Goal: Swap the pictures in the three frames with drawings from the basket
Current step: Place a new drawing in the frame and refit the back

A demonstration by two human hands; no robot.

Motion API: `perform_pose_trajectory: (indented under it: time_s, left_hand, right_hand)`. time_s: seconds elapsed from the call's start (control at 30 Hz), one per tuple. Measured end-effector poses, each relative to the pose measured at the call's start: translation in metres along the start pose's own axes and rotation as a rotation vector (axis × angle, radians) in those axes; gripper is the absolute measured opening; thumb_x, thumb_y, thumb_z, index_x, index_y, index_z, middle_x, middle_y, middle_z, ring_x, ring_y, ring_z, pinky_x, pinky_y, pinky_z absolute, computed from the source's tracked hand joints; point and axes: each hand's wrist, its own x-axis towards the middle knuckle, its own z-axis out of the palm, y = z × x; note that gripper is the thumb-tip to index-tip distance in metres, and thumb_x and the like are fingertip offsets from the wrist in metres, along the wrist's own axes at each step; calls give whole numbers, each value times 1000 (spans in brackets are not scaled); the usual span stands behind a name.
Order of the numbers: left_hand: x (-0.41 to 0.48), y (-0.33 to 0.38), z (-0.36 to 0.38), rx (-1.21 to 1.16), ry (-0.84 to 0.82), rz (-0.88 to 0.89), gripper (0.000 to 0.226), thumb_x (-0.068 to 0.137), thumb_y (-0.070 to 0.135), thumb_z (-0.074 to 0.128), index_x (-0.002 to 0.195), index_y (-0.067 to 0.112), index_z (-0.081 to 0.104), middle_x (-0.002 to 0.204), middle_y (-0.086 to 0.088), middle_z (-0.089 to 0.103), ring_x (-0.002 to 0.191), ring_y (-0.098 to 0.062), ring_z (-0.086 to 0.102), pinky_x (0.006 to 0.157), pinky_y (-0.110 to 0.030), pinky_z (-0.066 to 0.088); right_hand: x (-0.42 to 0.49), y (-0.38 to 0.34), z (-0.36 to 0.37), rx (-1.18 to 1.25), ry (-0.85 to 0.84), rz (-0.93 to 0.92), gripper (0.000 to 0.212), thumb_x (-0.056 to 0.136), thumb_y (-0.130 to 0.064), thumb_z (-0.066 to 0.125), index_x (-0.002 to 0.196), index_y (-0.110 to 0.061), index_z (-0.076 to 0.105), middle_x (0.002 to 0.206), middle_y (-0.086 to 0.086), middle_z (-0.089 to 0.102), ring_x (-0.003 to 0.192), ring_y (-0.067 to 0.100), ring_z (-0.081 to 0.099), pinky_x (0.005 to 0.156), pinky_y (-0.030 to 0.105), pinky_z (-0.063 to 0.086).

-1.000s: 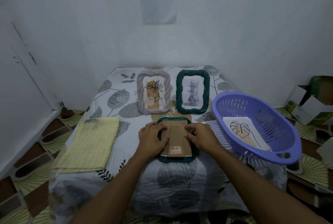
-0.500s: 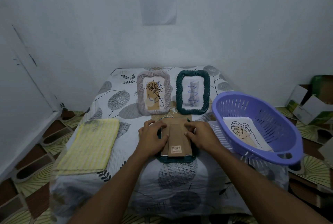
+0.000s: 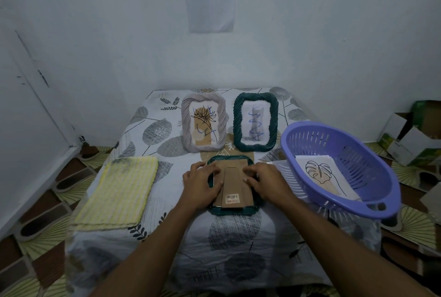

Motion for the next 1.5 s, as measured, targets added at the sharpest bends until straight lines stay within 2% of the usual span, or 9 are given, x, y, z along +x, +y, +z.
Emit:
perform_pose_trajectory:
  time_s: [0.13, 0.43, 0.57, 0.73, 0.83, 0.93, 1.2, 1.33, 1.5]
  left_hand:
    - [-1, 0, 0, 30, 27, 7, 36, 88, 36, 61, 122, 25, 60, 137, 7, 52, 131, -16, 31, 103, -39, 21]
    - [-2, -1, 2, 59, 18, 11, 36, 86, 39, 61, 120, 27, 61, 137, 9, 52, 129, -16, 33, 102, -40, 24]
    - [0, -1, 1, 85, -5, 20, 37, 81, 45, 54, 112, 28, 61, 143, 5, 44, 132, -19, 28, 104, -43, 25]
    - [3, -2, 1, 23, -84, -29, 30, 83, 35, 62, 111, 26, 55, 147, 0, 39, 139, -19, 20, 109, -41, 18]
    - [3, -4, 3, 47, -125, -34, 42, 83, 43, 53, 121, 25, 51, 146, 5, 41, 140, -19, 18, 108, -40, 16]
    - [4, -4, 3, 59, -150, -46, 64, 78, 49, 41, 137, 23, 41, 134, 8, 50, 140, -18, 18, 108, -40, 15]
    - [4, -3, 1, 58, -163, -53, 67, 76, 48, 40, 138, 24, 39, 131, 9, 51, 137, -18, 22, 107, -40, 18]
    - [4, -3, 0, 42, -167, -47, 62, 83, 46, 44, 141, 25, 35, 133, 9, 49, 137, -17, 23, 108, -39, 17]
    - [6, -8, -9, -54, -192, -11, 45, 90, 35, 55, 132, 24, 46, 145, 2, 41, 135, -20, 27, 111, -43, 24]
  right_hand:
    - [1, 1, 0, -42, -13, -31, 24, 88, -29, 66, 106, -14, 70, 102, 4, 67, 94, 23, 62, 81, 37, 52]
    - [-3, 5, 8, -30, -8, -17, 27, 92, -34, 59, 115, -24, 68, 108, -2, 58, 100, 17, 57, 84, 32, 48]
    - [-4, 10, 9, -18, 36, -19, 27, 91, -36, 59, 114, -24, 66, 119, -3, 49, 111, 15, 48, 90, 34, 47]
    - [-1, 8, 11, -76, 28, -6, 20, 92, -38, 53, 108, -28, 60, 143, -5, 46, 128, 21, 36, 95, 42, 34]
    - [-5, 7, 16, -63, 84, -19, 16, 93, -36, 53, 105, -28, 59, 137, -8, 52, 123, 18, 38, 84, 36, 27]
    - [-6, 11, 19, -23, 100, -18, 14, 92, -36, 55, 103, -29, 59, 135, -8, 54, 121, 17, 38, 85, 36, 28]
    - [-5, 13, 21, -77, 65, -29, 28, 94, -39, 45, 119, -27, 51, 110, -8, 60, 114, 16, 40, 85, 41, 33]
    - [-4, 10, 18, 4, 56, 2, 24, 93, -37, 50, 116, -29, 55, 115, -11, 58, 118, 15, 39, 90, 41, 32]
    - [-2, 11, 8, 88, 58, -17, 29, 91, -33, 57, 119, -26, 60, 141, -2, 47, 130, 21, 38, 105, 46, 35]
